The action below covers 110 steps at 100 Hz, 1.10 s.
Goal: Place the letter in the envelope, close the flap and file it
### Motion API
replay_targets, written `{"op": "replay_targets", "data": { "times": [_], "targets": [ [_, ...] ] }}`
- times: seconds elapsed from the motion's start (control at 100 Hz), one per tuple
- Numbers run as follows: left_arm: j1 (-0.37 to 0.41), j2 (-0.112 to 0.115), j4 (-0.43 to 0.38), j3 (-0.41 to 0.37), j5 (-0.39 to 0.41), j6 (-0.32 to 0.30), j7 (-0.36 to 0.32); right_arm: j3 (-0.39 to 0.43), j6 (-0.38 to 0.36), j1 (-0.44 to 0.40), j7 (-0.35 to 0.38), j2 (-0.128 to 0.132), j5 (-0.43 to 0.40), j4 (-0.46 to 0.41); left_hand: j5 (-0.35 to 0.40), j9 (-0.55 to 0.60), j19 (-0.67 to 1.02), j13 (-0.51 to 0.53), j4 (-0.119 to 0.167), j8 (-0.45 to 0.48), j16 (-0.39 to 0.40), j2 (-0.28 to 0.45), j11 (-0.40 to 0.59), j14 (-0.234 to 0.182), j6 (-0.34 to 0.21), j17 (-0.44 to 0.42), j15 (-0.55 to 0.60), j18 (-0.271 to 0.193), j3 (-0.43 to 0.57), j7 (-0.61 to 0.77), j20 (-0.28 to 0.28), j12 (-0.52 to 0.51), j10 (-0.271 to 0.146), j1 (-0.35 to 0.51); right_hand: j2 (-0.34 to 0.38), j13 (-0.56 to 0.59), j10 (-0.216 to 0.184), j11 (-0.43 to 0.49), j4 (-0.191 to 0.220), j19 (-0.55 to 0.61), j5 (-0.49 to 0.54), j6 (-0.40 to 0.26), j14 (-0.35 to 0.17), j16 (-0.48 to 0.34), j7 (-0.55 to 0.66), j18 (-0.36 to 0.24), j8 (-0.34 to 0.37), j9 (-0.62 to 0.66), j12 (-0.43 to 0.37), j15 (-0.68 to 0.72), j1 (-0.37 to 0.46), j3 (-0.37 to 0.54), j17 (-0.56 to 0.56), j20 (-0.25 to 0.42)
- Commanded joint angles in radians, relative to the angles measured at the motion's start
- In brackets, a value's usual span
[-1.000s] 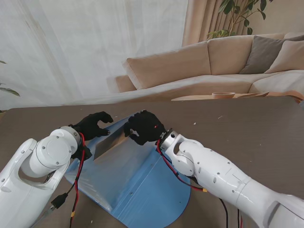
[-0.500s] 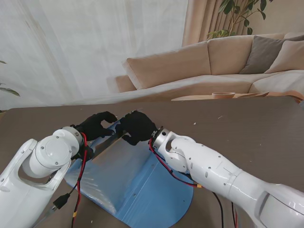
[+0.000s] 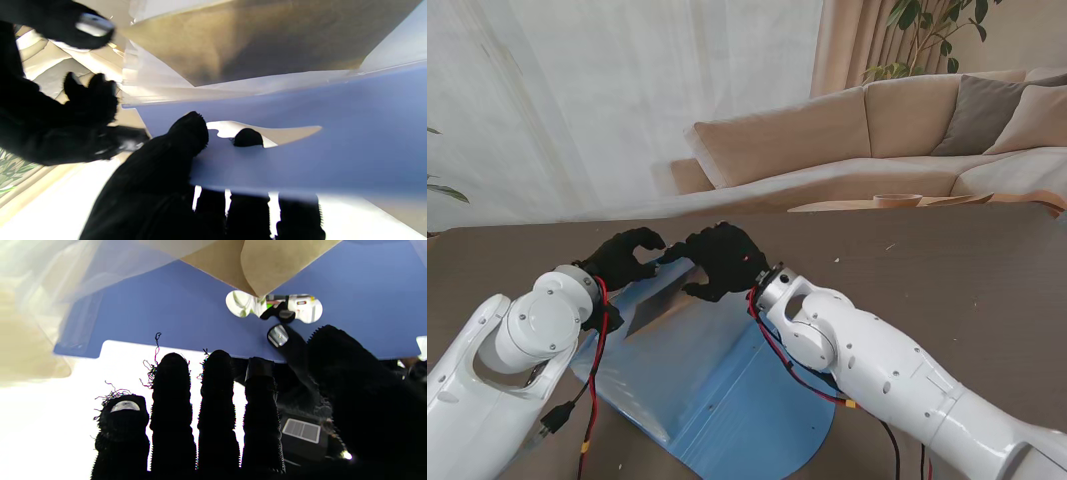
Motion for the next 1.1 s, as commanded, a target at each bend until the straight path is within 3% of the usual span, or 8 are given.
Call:
{"op": "replay_targets", "data": {
  "times": [0.0, 0.51, 0.77, 0.96, 1.09],
  "targets": [
    [0.000, -0.008, -0.002, -0.008, 0.016, -0.013, -0.005, 0.019, 0.013, -0.028, 0.013, 0.014, -0.004, -0.029, -0.029, -0.024, 0.003, 0.043, -0.016, 0.011, 0.034, 0.037, -0.016, -0.094, -0.004, -0.006, 0.080, -0.008, 0.016, 0.017, -0.005, 0.002, 0.003, 0.080, 0.019, -0.035, -0.019, 0.000, 0.013, 0.031, -0.041, 0.025, -0.029, 0.018, -0.023, -0.030, -0.018, -0.037, -0.002, -0.004, -0.034, -0.021, -0.011, 0.017],
    [-0.008, -0.018, 0.075, -0.049, 0.205, -0.119, 0.094, 0.343, 0.079, -0.345, 0.072, 0.058, -0.015, -0.319, -0.026, -0.024, 0.005, 0.048, -0.016, 0.011, 0.032, 0.034, -0.009, -0.098, -0.005, 0.000, 0.077, -0.006, 0.021, 0.023, -0.005, 0.009, 0.001, 0.074, 0.041, -0.064, -0.003, -0.034, 0.025, -0.018, -0.028, 0.024, -0.003, -0.023, -0.013, -0.002, -0.051, -0.054, -0.029, -0.095, -0.037, -0.043, -0.057, 0.009],
    [0.019, -0.020, 0.127, -0.005, 0.247, -0.146, 0.127, 0.445, 0.102, -0.479, 0.075, 0.064, -0.014, -0.392, -0.027, -0.023, -0.001, 0.035, -0.016, 0.012, 0.021, 0.033, -0.007, -0.100, -0.010, -0.006, 0.063, -0.012, 0.008, 0.027, -0.008, 0.008, -0.003, 0.061, 0.044, -0.072, 0.004, -0.057, 0.029, -0.073, -0.024, 0.025, 0.006, -0.047, -0.015, 0.025, -0.056, -0.058, -0.047, -0.137, -0.034, -0.034, -0.090, -0.004],
    [0.055, -0.018, 0.145, 0.040, 0.247, -0.146, 0.131, 0.499, 0.116, -0.559, 0.077, 0.065, -0.002, -0.427, -0.032, -0.023, -0.021, 0.002, -0.013, 0.011, -0.003, 0.023, -0.018, -0.074, -0.012, -0.020, 0.010, -0.019, -0.009, 0.028, -0.020, -0.001, -0.010, 0.056, 0.044, -0.075, 0.010, -0.063, 0.029, -0.084, -0.019, 0.030, 0.012, -0.052, -0.015, 0.034, -0.057, -0.058, -0.053, -0.144, -0.032, -0.027, -0.100, -0.004],
    [0.085, -0.014, 0.144, 0.055, 0.244, -0.147, 0.116, 0.522, 0.123, -0.595, 0.070, 0.063, 0.008, -0.438, -0.042, -0.021, -0.069, -0.047, -0.008, 0.005, -0.009, 0.014, -0.061, -0.038, -0.017, -0.046, -0.098, -0.028, -0.022, 0.019, -0.050, -0.020, -0.020, 0.037, 0.042, -0.077, 0.013, -0.065, 0.030, -0.086, -0.014, 0.033, 0.016, -0.054, -0.014, 0.037, -0.057, -0.059, -0.056, -0.147, -0.029, -0.022, -0.102, -0.003]
  ]
}}
